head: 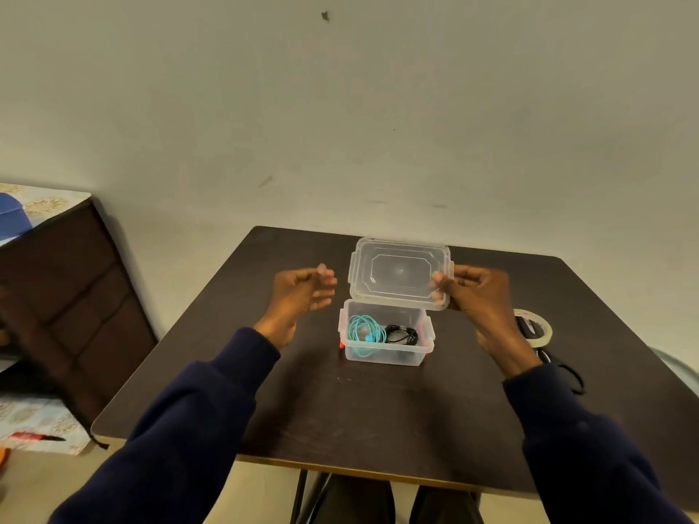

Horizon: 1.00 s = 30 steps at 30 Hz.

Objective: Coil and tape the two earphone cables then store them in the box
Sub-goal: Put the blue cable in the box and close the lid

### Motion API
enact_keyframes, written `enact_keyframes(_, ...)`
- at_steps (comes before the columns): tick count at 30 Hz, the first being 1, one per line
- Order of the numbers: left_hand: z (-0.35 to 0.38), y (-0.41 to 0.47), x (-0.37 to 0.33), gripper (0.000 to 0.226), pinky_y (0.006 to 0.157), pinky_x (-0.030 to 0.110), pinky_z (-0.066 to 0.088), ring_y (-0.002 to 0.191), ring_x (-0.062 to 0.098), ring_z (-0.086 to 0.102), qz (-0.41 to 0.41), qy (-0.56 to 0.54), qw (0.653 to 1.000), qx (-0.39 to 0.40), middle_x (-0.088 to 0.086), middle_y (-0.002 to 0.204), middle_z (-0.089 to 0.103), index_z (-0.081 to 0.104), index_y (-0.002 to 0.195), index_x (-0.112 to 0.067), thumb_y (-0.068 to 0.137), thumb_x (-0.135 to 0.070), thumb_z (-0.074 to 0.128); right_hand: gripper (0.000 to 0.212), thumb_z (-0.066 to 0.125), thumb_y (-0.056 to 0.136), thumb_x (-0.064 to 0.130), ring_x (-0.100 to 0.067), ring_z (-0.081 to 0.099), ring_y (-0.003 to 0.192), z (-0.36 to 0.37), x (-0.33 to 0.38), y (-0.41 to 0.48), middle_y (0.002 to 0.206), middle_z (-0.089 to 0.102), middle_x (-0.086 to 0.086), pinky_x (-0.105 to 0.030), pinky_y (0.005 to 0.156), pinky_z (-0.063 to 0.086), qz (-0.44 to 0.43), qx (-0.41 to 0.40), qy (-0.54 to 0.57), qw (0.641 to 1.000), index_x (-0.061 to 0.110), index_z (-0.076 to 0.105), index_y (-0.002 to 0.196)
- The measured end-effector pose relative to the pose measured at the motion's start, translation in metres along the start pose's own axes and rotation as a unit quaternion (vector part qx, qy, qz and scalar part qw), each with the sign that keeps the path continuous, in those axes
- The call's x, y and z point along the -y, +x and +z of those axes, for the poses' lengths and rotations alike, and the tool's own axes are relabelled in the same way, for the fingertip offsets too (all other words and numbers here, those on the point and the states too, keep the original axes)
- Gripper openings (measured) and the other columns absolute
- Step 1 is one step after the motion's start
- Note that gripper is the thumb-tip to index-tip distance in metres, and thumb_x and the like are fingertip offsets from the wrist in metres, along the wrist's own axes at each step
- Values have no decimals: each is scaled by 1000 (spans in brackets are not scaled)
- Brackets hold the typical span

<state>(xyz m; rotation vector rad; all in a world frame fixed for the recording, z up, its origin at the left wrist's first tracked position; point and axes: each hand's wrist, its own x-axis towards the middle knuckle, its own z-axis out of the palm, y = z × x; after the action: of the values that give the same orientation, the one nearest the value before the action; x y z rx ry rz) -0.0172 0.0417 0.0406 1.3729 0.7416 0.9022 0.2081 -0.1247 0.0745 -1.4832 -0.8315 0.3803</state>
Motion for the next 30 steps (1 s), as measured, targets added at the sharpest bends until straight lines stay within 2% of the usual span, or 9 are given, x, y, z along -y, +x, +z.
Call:
enact_keyframes(4,-3,-8,18,22,87,37,60,107,26,70,-82,6,997,-12,9,116,72,72,113,-8,97,-23,65,16,80,82,15,-21,76,70,-4,-11,-2,78,78,-7,-28,57,60,82,0,9,997,7,75,95)
enact_keyframes(8,7,-17,24,17,87,43,61,102,28,73,-148,-22,989,15,11,114,73,72,109,-4,96,-14,66,21,82,79,13,-24,76,73,-2,-21,-8,83,77,-13,-33,61,62,135,18,0,991,3,75,96)
enact_keyframes(11,16,-21,24,17,85,43,62,97,25,75,-143,-15,989,31,9,108,76,75,105,-6,96,-17,66,19,81,79,14,-25,76,78,1,-26,-13,89,76,-13,-37,64,63,144,27,-34,989,4,75,94)
enact_keyframes(15,23,-22,25,21,86,44,62,98,25,74,-124,3,992,22,7,107,76,75,108,-7,94,-21,69,10,81,79,16,-18,75,71,6,-29,-18,88,76,-7,-26,54,59,131,35,-74,988,12,75,86)
enact_keyframes(20,23,-22,26,11,70,31,63,91,19,76,-120,25,992,21,8,107,76,75,101,-9,92,-12,70,17,81,80,26,-16,74,67,9,-33,-14,82,76,-4,-31,62,62,103,46,-181,977,10,77,85)
enact_keyframes(22,23,-22,24,13,68,29,63,89,19,76,-129,26,991,19,9,106,76,74,103,-6,91,-10,71,20,80,81,32,-14,72,64,9,-32,-11,76,74,1,-29,59,60,92,59,-254,961,13,76,81)
enact_keyframes(25,22,-23,22,20,74,34,64,92,22,76,-141,13,990,26,12,108,75,73,107,-2,88,-7,74,23,78,83,38,-11,66,63,8,-32,-10,73,69,6,-19,51,48,73,64,-319,943,15,75,83)
enact_keyframes(28,21,-24,21,29,88,45,61,100,28,74,-154,-7,988,30,16,114,73,70,113,2,85,-3,75,26,76,85,37,-12,64,63,5,-35,-12,78,71,0,-17,49,43,83,78,-332,936,11,77,89)
enact_keyframes(30,21,-25,20,29,89,46,60,102,28,73,-158,-5,987,28,16,115,72,69,114,2,86,-1,74,27,73,88,35,-16,66,67,4,-37,-14,83,73,-6,-18,50,44,88,91,-338,933,9,77,91)
